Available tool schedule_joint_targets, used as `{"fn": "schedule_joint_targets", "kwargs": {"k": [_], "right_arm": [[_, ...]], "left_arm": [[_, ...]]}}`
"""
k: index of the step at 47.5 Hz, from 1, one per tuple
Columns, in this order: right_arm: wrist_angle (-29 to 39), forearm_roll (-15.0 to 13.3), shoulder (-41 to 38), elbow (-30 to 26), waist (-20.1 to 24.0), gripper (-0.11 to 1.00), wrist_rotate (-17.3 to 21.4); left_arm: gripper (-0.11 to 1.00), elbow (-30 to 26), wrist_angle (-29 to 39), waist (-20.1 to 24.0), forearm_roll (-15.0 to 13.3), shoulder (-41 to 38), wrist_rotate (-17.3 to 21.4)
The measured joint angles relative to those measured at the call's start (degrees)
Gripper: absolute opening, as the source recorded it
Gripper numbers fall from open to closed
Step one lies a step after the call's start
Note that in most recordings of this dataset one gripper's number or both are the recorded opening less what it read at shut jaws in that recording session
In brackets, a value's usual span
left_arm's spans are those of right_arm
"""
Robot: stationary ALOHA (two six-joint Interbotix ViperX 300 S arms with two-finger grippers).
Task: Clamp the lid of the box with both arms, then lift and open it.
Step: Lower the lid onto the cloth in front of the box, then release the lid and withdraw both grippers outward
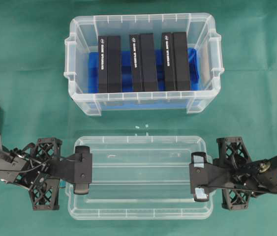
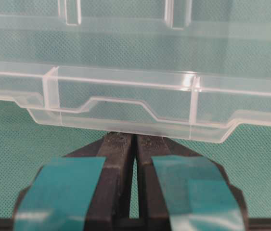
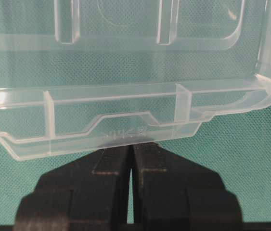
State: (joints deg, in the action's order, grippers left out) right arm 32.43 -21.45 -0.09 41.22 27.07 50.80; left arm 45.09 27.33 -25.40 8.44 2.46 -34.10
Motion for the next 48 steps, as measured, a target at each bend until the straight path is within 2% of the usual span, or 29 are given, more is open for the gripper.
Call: {"fn": "schedule_joint_targets", "kwargs": {"k": [20,29,40,48], "right_arm": [[-1.3,0.0,1.1,2.1,0.4,0.00,1.4],[-2.0,0.0,4.0,5.2,1.2,0.00,5.4],[-2.0,-0.1,7.3,9.0,4.0,0.00,10.0],[-2.0,-0.2,8.5,10.2,4.5,0.00,11.3]], "left_arm": [[0.01,2.6,-1.3,1.1,0.0,1.4,-1.7],[0.01,5.4,-2.2,1.1,0.3,3.5,-6.0],[0.01,9.7,-2.2,-2.2,0.3,6.4,-12.1],[0.01,11.3,-2.2,-3.4,0.4,8.2,-14.8]]}}
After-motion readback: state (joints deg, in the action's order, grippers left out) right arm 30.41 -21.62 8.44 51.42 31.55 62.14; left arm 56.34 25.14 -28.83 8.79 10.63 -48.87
